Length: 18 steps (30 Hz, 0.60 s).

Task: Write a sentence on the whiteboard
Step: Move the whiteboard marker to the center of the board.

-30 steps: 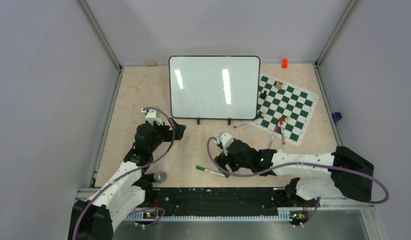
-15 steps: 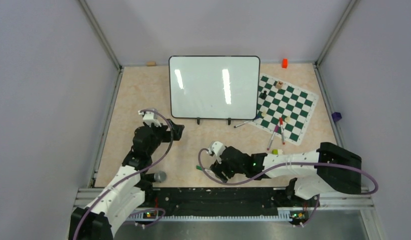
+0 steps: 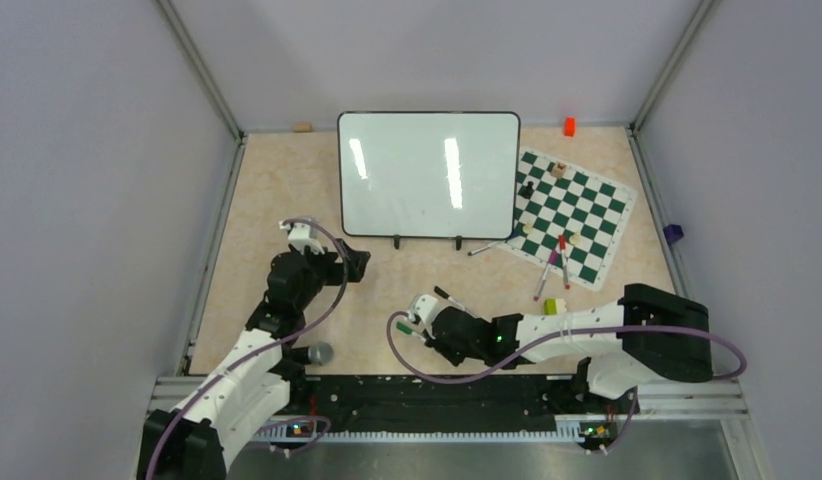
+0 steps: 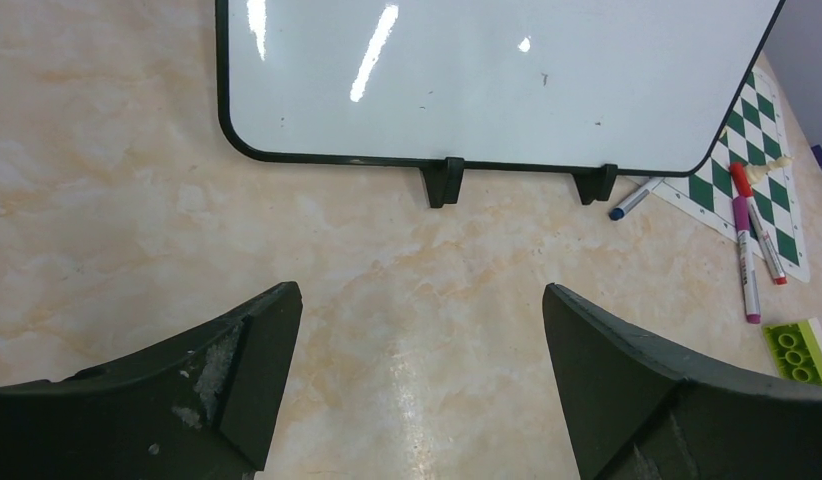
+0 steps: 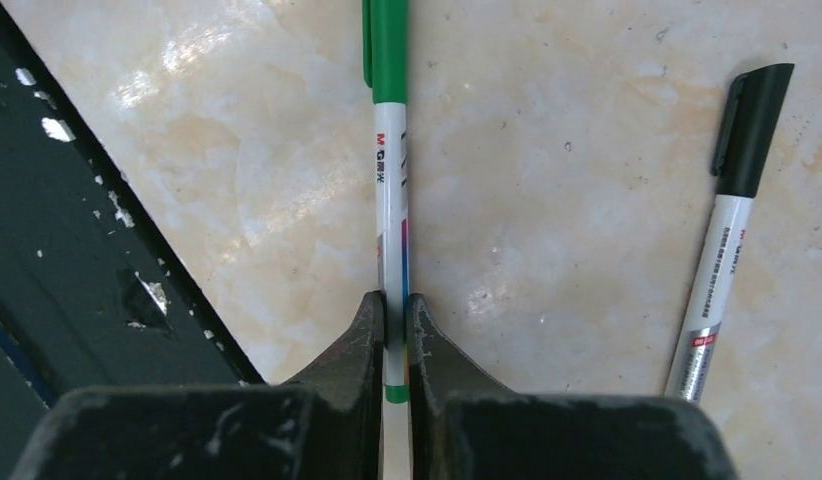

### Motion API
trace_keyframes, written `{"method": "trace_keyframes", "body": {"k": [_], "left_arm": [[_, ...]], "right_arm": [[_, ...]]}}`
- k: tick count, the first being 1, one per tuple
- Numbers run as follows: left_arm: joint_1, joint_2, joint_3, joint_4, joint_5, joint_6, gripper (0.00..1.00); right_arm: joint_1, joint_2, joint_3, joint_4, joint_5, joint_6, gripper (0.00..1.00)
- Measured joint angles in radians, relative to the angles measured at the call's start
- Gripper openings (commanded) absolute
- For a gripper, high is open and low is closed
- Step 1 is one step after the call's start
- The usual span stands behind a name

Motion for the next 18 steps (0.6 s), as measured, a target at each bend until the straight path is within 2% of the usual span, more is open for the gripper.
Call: {"method": "trace_keyframes", "body": {"k": [7, 13, 14, 15, 17, 18], "left_arm": [[0.0, 0.04, 0.0, 0.016, 0.03, 0.0, 0.94], [0.0, 0.04, -0.005, 0.03, 0.045, -0.002, 0.94], [0.0, 0.04, -0.007, 0.032, 0.045, -0.003, 0.94], [0.0, 0.04, -0.009, 0.032, 0.047, -0.004, 0.94], [0.0, 0.04, -0.011, 0.034, 0.048, -0.005, 0.94], [0.0, 0.04, -0.011, 0.034, 0.048, -0.005, 0.94]], "right_arm": [[-0.013, 0.005, 0.007, -0.006, 0.039, 0.027, 0.0], [-0.091, 0.143, 0.144, -0.012, 0.054, 0.042, 0.0], [-0.105, 0.173, 0.176, -0.011, 0.059, 0.043, 0.04], [-0.114, 0.198, 0.201, -0.009, 0.063, 0.043, 0.14], [-0.127, 0.237, 0.243, -0.007, 0.067, 0.043, 0.41], [-0.129, 0.247, 0.253, -0.006, 0.069, 0.045, 0.47]]}}
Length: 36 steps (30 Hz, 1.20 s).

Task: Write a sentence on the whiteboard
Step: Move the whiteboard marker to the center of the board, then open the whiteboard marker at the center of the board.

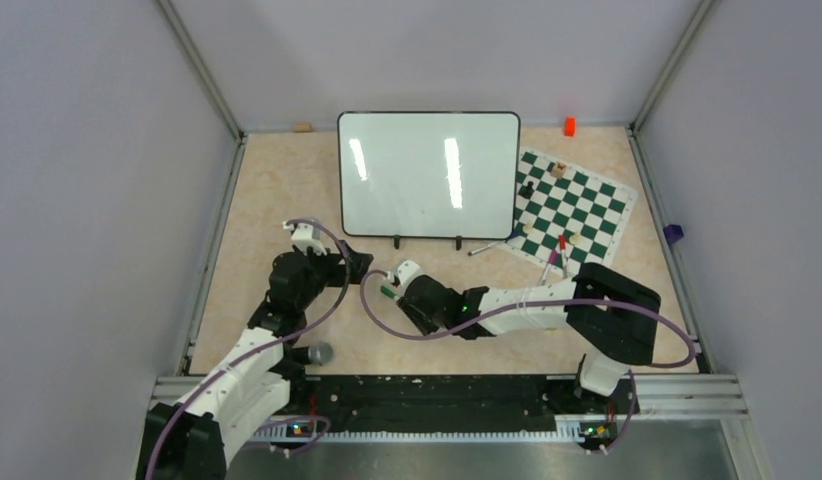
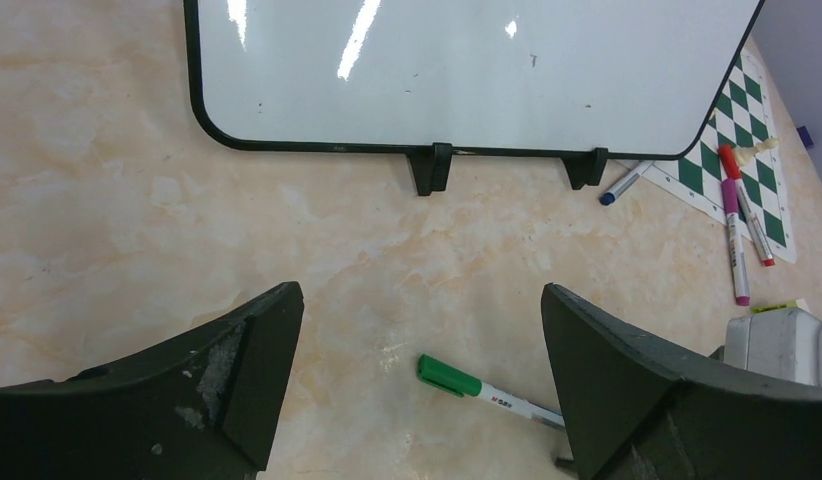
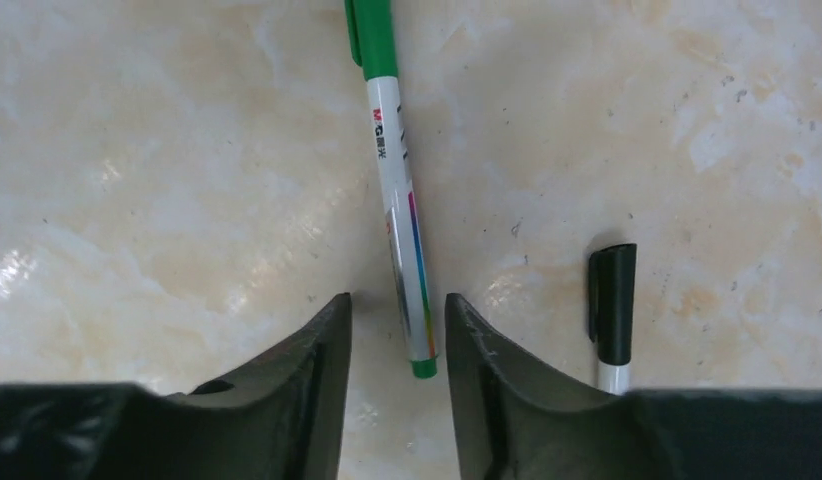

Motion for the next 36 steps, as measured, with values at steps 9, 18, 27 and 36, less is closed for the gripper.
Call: {"method": "trace_keyframes", "body": {"k": [9, 18, 27, 36], "left_arm": [[0.0, 0.0, -0.001, 0.004, 0.008, -0.001, 0.99], [-0.001, -0.041, -0.01, -0.035, -0.152, -0.12, 0.97], [0.0, 0.046, -0.035, 0.037, -0.031, -0.137, 0.89], [-0.003, 0.174, -0.033, 0.128, 0.152, -0.144, 0.84]], "right_arm": [[-0.008, -0.111, -0.041, -0.063, 0.0, 0.021, 0.57], [-0.172, -0.479, -0.17, -0.171, -0.039, 0.058, 0.57], [-0.214, -0.391, -0.223, -0.258, -0.086, 0.069, 0.52], [-0.208, -0.291, -0.201, -0.256, -0.085, 0.068, 0.34]]}}
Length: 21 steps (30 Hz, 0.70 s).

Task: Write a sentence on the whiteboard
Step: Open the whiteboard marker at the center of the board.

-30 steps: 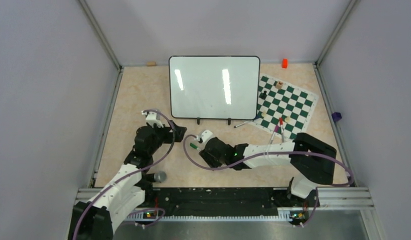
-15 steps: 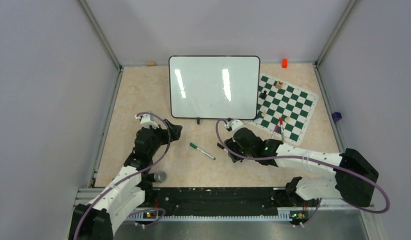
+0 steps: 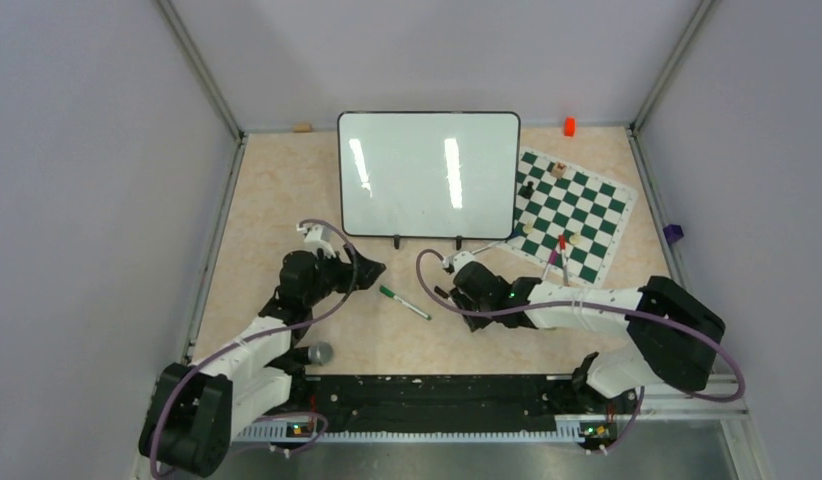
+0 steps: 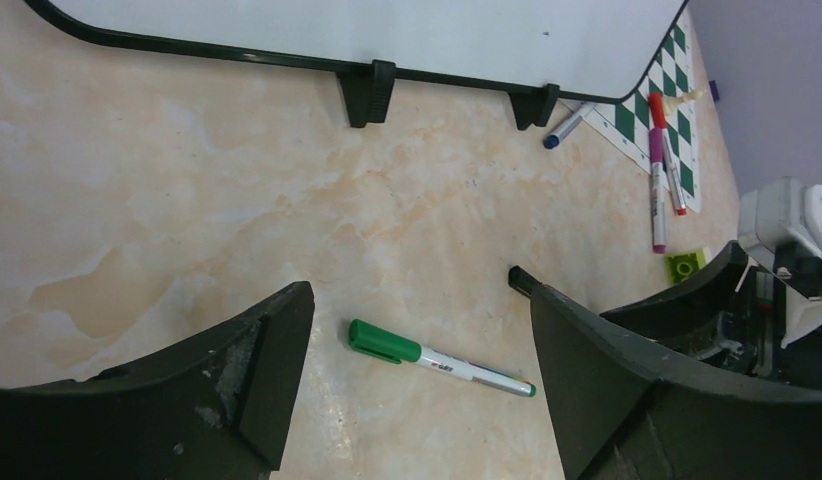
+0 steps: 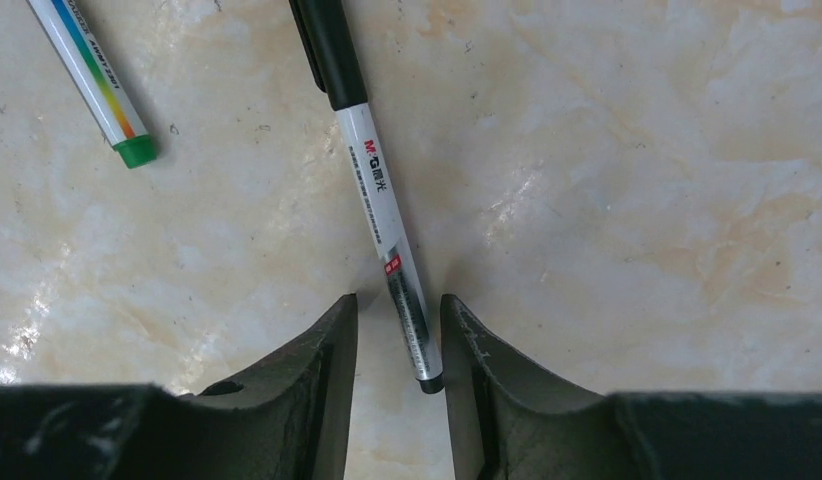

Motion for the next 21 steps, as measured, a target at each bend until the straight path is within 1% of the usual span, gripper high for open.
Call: {"method": "trace_keyframes", "body": {"k": [1, 2, 3, 4, 10, 16, 21], "left_arm": [[-0.002, 0.011, 0.0, 0.015, 0.011, -0.005, 0.84], [-0.003, 0.022, 0.0, 0.027, 0.022, -0.011, 0.84], [-0.006, 0.033, 0.0, 0.04, 0.032, -0.017, 0.83], [-0.009, 0.042, 0.002, 0.048, 0.038, -0.022, 0.83], [-0.023, 0.103, 0.013, 0.098, 0.084, -0.064, 0.82], [-0.031, 0.183, 0.019, 0.195, 0.165, -0.14, 0.79], [-0.04, 0.213, 0.019, 0.262, 0.212, -0.2, 0.78]], "right_arm": [[0.001, 0.011, 0.008, 0.002, 0.004, 0.001, 0.28], [0.004, 0.021, 0.017, 0.002, 0.008, 0.001, 0.19], [0.008, 0.03, 0.025, 0.003, 0.011, 0.002, 0.08], [0.011, 0.038, 0.031, 0.006, 0.011, 0.0, 0.0], [0.029, 0.055, 0.05, 0.018, 0.009, 0.008, 0.0], [0.029, -0.019, 0.059, 0.078, -0.053, 0.009, 0.0], [0.029, -0.023, 0.11, 0.134, -0.093, 0.017, 0.0]]}}
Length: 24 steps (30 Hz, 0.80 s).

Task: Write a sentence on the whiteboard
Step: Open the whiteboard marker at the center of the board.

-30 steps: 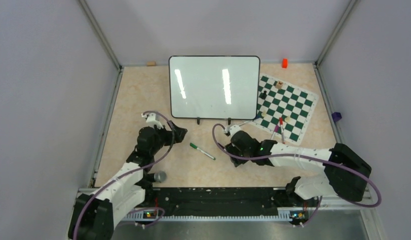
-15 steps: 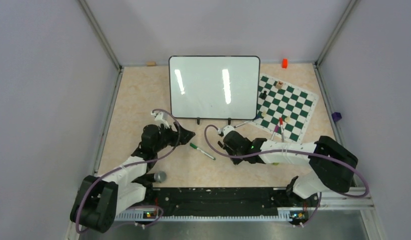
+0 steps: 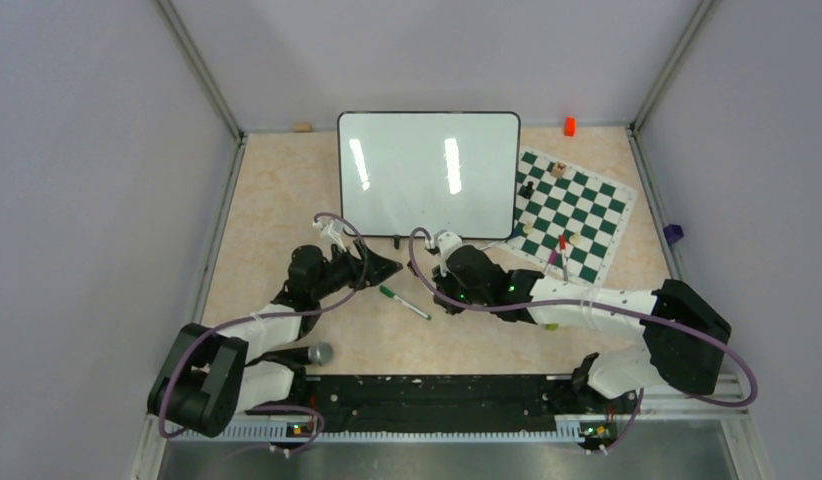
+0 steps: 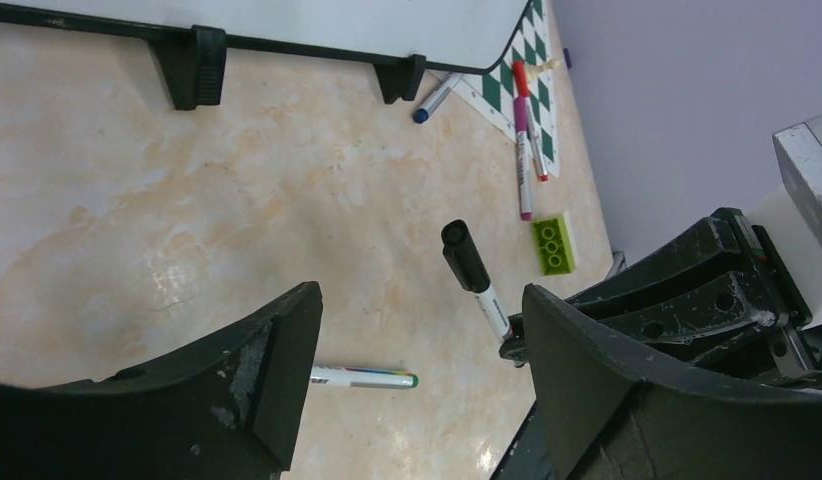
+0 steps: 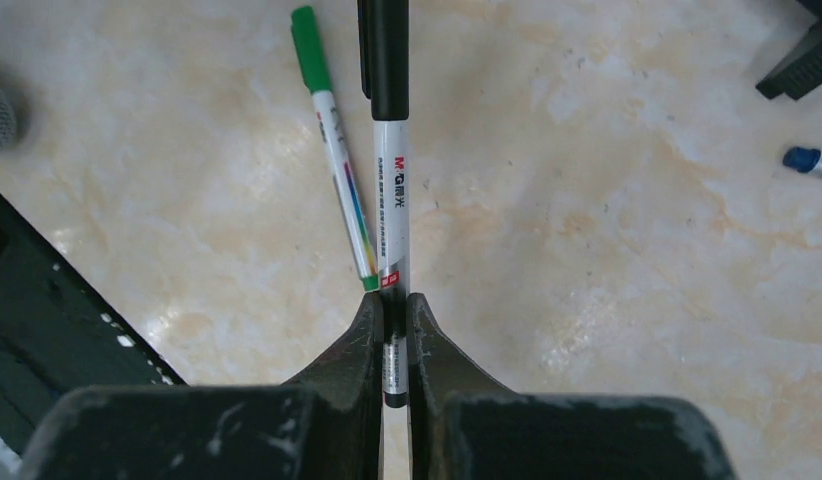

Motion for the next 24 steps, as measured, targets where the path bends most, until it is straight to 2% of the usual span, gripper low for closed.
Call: {"method": "trace_keyframes", "body": {"k": [5, 12, 24], "left_arm": [[-0.001, -0.022, 0.0, 0.038, -0.006, -0.069, 0.82], [-0.001, -0.107, 0.005, 0.049, -0.097, -0.092, 0.82], [-0.008, 0.041, -0.015, 0.224, -0.087, -0.137, 0.81]], "right_arm": [[0.0, 0.0, 0.021, 0.055, -0.021, 0.025, 0.0], [0.0, 0.0, 0.021, 0.124, -0.022, 0.061, 0.0], [0.0, 0.0, 0.02, 0.18, -0.002, 0.108, 0.0]]}}
